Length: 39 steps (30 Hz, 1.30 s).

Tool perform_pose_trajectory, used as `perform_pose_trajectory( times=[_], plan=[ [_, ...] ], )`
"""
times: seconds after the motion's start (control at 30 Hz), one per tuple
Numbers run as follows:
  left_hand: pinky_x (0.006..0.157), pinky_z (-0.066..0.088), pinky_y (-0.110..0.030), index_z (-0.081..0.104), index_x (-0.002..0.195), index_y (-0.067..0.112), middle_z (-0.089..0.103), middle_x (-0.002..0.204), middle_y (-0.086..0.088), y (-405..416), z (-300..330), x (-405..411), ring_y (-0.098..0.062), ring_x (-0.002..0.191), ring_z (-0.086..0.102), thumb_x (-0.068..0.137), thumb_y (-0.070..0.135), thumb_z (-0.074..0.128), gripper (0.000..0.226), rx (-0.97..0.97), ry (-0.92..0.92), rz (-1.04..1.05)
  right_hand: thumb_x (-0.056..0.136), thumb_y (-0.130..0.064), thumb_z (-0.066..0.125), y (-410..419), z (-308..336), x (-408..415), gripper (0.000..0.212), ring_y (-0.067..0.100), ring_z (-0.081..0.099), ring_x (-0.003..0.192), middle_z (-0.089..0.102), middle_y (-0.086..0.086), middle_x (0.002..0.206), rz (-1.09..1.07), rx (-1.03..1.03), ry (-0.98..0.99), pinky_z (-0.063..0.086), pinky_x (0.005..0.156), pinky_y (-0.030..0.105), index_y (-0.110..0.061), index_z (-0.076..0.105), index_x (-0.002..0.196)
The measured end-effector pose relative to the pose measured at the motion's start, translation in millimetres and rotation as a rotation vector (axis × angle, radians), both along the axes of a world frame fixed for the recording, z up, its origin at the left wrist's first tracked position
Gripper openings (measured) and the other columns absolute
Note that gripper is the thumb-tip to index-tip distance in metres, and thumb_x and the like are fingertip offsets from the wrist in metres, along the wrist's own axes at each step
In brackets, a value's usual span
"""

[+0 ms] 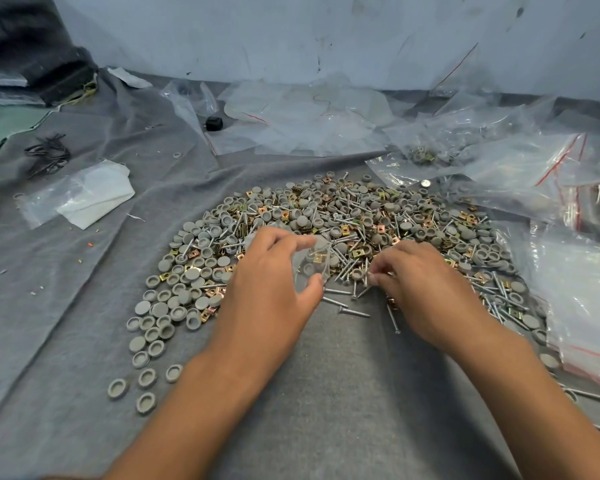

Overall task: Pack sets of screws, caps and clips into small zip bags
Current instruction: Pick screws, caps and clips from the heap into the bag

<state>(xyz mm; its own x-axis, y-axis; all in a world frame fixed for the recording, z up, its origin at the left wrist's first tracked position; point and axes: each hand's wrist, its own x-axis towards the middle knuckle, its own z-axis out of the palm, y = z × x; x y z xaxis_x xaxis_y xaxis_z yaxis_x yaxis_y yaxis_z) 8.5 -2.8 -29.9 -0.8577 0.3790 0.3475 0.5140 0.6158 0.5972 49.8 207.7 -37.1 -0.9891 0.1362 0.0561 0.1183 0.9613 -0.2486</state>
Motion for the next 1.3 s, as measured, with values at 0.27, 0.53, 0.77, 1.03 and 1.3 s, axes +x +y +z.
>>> perform_pose_trajectory(
  times=[0.27, 0.53, 0.77, 1.03, 1.3],
  plan=[
    [0.081, 0.045, -0.012, 0.061, 0.133, 0.032, 0.048, 0.110, 0.022, 1.4, -0.6, -0.1, 0.014, 0.086, 0.044, 0.087, 0.031, 0.073, 0.047, -0.021, 0.002, -0.014, 0.101, -0.039, 0.053, 7.2, 10.7, -1.3, 0.010, -0.013, 0.053, 0.080, 0.062, -0.020, 0.082, -0.006, -0.375, 0.038, 0.034, 0.059, 0.016, -0.041, 0.057, 0.092],
    [0.080, 0.043, -0.009, 0.059, 0.133, 0.035, 0.046, 0.108, 0.025, 2.2, -1.7, 1.3, 0.018, 0.093, 0.043, 0.087, 0.034, 0.073, 0.049, -0.027, 0.005, -0.031, 0.093, -0.032, 0.068, 7.2, 19.0, 1.9, 0.008, 0.000, 0.061, 0.071, 0.069, -0.016, 0.078, 0.006, -0.587, 0.218, 0.046, 0.060, 0.011, -0.038, 0.072, 0.095],
    [0.080, 0.046, -0.015, 0.063, 0.127, 0.031, 0.048, 0.111, 0.021, 3.3, -1.2, 0.6, 0.008, 0.088, 0.048, 0.086, 0.033, 0.075, 0.043, -0.028, 0.012, -0.054, 0.086, -0.034, 0.073, -35.7, 17.6, 0.8, 0.018, -0.001, 0.066, 0.078, 0.070, -0.021, 0.084, 0.272, -0.533, 0.378, 0.047, 0.069, 0.009, -0.029, 0.075, 0.103],
    [0.079, 0.042, -0.008, 0.062, 0.131, 0.032, 0.049, 0.111, 0.020, -0.1, -0.3, -1.8, 0.014, 0.089, 0.045, 0.085, 0.031, 0.077, 0.049, -0.015, 0.021, -0.027, 0.088, -0.039, 0.071, -9.0, 9.2, -1.2, 0.009, -0.005, 0.063, 0.075, 0.066, -0.023, 0.084, 0.043, -0.397, 0.323, 0.047, 0.063, 0.010, -0.039, 0.066, 0.095],
    [0.075, 0.037, -0.002, 0.061, 0.132, 0.032, 0.047, 0.111, 0.022, 0.0, 0.0, -1.3, 0.017, 0.091, 0.044, 0.085, 0.031, 0.075, 0.049, -0.024, 0.020, -0.024, 0.076, -0.080, 0.054, -6.7, -1.0, 4.7, 0.045, -0.004, 0.048, 0.085, 0.052, -0.024, 0.092, 0.014, -0.016, -0.051, 0.045, 0.067, 0.026, -0.045, 0.058, 0.104]
  ],
)
